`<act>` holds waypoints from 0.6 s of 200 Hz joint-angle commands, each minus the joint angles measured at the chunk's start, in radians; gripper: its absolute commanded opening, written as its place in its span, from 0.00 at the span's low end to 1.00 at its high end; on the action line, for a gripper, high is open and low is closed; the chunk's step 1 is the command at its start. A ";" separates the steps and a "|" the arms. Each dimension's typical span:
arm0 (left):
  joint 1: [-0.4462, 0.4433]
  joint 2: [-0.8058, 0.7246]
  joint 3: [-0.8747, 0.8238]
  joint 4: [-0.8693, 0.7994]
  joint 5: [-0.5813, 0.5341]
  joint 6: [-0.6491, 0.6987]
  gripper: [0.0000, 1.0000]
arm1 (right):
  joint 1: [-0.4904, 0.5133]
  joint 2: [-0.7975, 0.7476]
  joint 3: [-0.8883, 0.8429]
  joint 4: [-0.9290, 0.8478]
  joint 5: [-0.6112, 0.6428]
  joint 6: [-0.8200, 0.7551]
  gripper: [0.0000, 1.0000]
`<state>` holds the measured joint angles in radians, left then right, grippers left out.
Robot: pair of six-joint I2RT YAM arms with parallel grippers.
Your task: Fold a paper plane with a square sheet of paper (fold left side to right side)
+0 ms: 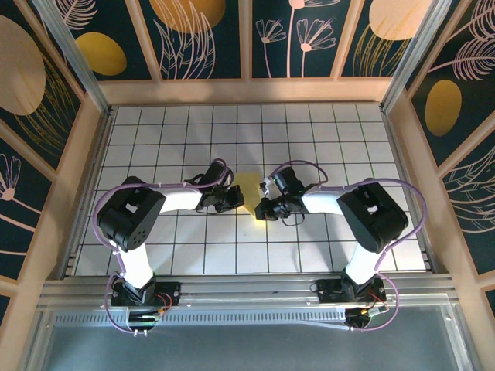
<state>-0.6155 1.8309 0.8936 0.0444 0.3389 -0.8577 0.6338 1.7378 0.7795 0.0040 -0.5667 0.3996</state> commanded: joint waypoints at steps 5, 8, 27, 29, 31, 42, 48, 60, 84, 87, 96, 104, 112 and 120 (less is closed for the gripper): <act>0.012 0.040 -0.021 -0.119 -0.104 0.012 0.00 | -0.006 0.024 -0.002 0.001 0.031 0.005 0.00; 0.012 0.040 -0.021 -0.117 -0.102 0.012 0.00 | -0.006 0.026 -0.003 -0.001 0.033 0.005 0.00; 0.011 0.029 -0.010 -0.114 -0.096 0.011 0.00 | -0.006 0.038 -0.011 -0.016 0.044 0.010 0.00; 0.012 0.028 -0.009 -0.114 -0.096 0.010 0.00 | -0.006 0.039 -0.012 -0.018 0.045 0.011 0.00; 0.011 0.026 -0.008 -0.113 -0.096 0.010 0.00 | -0.006 0.040 -0.014 -0.021 0.047 0.011 0.00; 0.011 0.012 0.000 -0.116 -0.096 0.015 0.00 | -0.006 0.041 -0.020 -0.031 0.058 0.017 0.00; 0.011 0.001 0.002 -0.117 -0.099 0.015 0.00 | -0.006 0.042 -0.022 -0.043 0.068 0.022 0.00; 0.011 -0.025 0.003 -0.118 -0.109 0.019 0.00 | -0.006 0.041 -0.029 -0.061 0.088 0.028 0.00; 0.010 -0.076 -0.005 -0.111 -0.103 0.028 0.01 | -0.008 0.045 -0.029 -0.106 0.139 0.046 0.00; 0.010 -0.082 -0.006 -0.106 -0.100 0.025 0.02 | -0.008 0.046 -0.029 -0.111 0.143 0.048 0.00; 0.008 -0.099 -0.019 -0.093 -0.087 0.025 0.02 | -0.007 0.048 -0.026 -0.124 0.158 0.053 0.00; 0.006 -0.111 -0.030 -0.080 -0.068 0.025 0.01 | -0.007 0.049 -0.024 -0.135 0.172 0.057 0.00; 0.003 -0.125 -0.042 -0.065 -0.049 0.020 0.01 | -0.007 0.051 -0.021 -0.150 0.197 0.061 0.00; -0.001 -0.150 -0.059 -0.048 -0.026 0.013 0.00 | -0.007 0.052 -0.017 -0.165 0.223 0.064 0.00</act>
<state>-0.6136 1.7470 0.8742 -0.0101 0.2790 -0.8463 0.6342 1.7466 0.7795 0.0032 -0.5392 0.4419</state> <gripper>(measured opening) 0.044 0.047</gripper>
